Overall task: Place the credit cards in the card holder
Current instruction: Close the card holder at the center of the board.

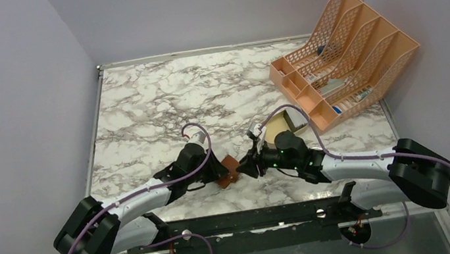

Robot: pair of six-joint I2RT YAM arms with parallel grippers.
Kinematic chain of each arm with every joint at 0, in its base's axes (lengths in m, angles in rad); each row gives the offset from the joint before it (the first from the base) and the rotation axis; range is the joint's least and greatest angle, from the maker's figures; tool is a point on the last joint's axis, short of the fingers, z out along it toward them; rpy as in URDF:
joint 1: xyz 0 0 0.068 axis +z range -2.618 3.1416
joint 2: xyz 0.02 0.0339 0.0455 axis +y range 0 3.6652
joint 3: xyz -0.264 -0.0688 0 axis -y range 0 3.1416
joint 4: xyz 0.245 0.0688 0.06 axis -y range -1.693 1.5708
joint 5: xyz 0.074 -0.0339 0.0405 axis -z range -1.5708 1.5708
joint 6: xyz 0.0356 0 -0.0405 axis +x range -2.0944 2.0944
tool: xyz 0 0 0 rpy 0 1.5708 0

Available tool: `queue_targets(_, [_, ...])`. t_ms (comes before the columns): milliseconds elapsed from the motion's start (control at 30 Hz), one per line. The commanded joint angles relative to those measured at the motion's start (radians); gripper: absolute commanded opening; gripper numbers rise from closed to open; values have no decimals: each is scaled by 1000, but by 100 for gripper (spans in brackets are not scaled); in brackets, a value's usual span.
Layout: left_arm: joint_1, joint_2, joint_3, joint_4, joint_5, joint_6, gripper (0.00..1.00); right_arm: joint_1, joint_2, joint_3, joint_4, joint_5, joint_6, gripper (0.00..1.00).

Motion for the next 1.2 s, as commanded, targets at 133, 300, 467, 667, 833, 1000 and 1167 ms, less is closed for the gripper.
queue_targets(133, [-1,-42,101,-210,-120,79,35,8,57,44,-204,11,20,33])
queue_targets(300, [1,-82,127,-256,-138,81,39,12,72,52,-164,-20,52,33])
queue_targets(467, [6,-78,143,-303,-163,121,46,36,138,79,-166,-23,56,34])
queue_targets(667, [12,-35,153,-346,-192,170,47,74,217,131,-186,37,27,37])
queue_targets(833, [14,-11,145,-344,-185,174,47,75,216,155,-205,120,24,35])
queue_targets(1000, [14,-4,98,-262,-106,149,45,76,250,192,-245,126,10,27])
queue_targets(1167, [14,-7,53,-199,-36,83,38,76,280,224,-297,156,22,23])
